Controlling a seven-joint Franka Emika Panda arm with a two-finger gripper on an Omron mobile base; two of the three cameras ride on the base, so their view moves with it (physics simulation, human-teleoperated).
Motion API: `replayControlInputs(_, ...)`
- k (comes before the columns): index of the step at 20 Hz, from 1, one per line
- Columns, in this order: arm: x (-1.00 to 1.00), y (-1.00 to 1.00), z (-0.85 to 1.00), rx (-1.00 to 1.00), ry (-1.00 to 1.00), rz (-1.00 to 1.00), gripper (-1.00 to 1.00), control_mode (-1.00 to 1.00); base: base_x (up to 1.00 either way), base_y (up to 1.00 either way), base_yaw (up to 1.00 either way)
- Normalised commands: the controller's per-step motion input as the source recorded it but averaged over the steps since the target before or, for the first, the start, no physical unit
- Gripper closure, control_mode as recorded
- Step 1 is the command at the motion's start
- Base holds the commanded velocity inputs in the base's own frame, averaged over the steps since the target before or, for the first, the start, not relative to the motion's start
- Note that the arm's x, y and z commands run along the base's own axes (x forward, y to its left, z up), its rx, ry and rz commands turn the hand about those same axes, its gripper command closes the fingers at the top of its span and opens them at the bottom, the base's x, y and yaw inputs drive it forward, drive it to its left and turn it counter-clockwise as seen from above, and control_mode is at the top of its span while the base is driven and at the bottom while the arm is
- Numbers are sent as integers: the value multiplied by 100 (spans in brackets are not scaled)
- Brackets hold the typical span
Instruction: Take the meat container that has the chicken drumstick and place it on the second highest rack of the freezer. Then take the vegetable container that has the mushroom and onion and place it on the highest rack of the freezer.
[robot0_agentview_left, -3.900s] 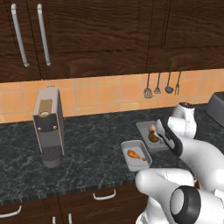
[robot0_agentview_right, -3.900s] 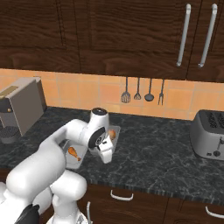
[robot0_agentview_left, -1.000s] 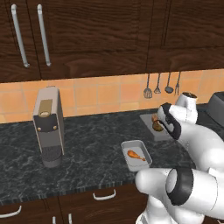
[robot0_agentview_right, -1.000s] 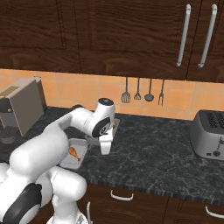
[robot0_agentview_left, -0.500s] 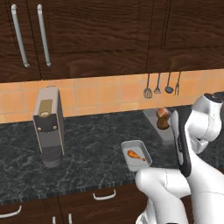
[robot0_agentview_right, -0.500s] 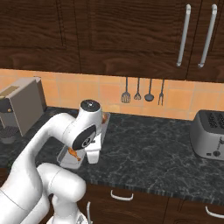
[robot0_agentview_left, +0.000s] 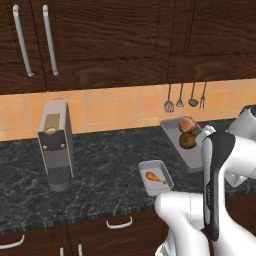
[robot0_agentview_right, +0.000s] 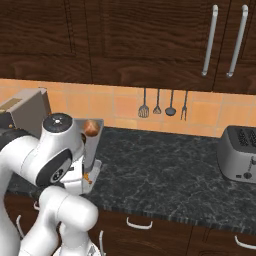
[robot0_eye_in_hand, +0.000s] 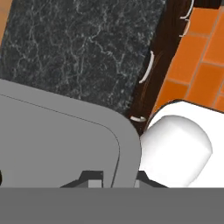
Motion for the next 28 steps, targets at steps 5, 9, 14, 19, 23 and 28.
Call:
replayControlInputs(5,-47,15,70,0,0,1,100,-100,0,0,0)
replayControlInputs(9,-67,12,14,0,-1,4,100,-100,0,0,0)
replayControlInputs(14,-40,15,11,0,-1,19,100,-100,0,0,0)
replayControlInputs(19,0,24,68,0,0,25,100,-100,0,0,0)
replayControlInputs(23,-16,10,52,0,0,26,100,-100,0,0,0)
replayControlInputs(28,-10,25,19,-5,6,29,100,-100,0,0,0)
